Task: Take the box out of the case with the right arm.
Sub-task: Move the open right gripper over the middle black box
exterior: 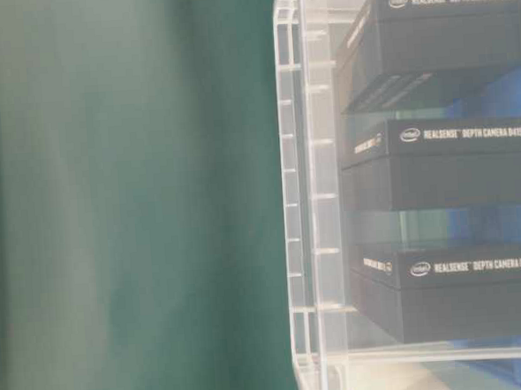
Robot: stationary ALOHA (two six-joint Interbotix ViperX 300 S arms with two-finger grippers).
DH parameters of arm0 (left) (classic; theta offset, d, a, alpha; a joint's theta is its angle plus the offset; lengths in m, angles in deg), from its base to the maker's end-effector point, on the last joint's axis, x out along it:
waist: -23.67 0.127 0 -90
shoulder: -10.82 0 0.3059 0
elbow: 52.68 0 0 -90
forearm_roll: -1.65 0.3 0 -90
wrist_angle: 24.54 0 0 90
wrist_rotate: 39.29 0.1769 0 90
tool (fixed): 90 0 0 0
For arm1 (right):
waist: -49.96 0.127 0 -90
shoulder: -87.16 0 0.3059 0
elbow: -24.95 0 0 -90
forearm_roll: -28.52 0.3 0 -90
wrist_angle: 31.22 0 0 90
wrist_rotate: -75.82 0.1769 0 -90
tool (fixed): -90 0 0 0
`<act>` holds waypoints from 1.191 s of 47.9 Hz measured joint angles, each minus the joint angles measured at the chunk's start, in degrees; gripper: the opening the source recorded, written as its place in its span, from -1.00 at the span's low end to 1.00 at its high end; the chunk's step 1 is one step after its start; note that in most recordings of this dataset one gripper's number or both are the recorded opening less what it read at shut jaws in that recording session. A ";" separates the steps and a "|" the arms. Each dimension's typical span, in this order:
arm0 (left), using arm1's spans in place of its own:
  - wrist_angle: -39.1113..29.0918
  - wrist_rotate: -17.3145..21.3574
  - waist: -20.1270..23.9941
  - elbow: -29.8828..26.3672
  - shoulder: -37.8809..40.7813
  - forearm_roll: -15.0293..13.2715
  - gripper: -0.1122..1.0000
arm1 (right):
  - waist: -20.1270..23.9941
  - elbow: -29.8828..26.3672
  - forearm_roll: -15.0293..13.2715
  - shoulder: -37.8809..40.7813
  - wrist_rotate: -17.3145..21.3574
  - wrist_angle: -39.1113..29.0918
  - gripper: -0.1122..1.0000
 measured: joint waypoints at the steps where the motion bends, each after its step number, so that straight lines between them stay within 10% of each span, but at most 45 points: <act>1: 0.00 0.00 0.00 -0.09 0.18 0.00 -0.80 | 0.26 -0.70 0.00 0.97 0.26 0.35 0.85; 34: -0.53 0.09 0.00 -0.53 1.14 0.00 -0.80 | 8.09 -33.05 -0.62 32.26 3.16 3.16 0.85; 57: -1.76 0.00 0.00 -0.53 0.97 0.00 -0.80 | 8.44 -38.06 -0.62 36.12 3.52 3.08 0.85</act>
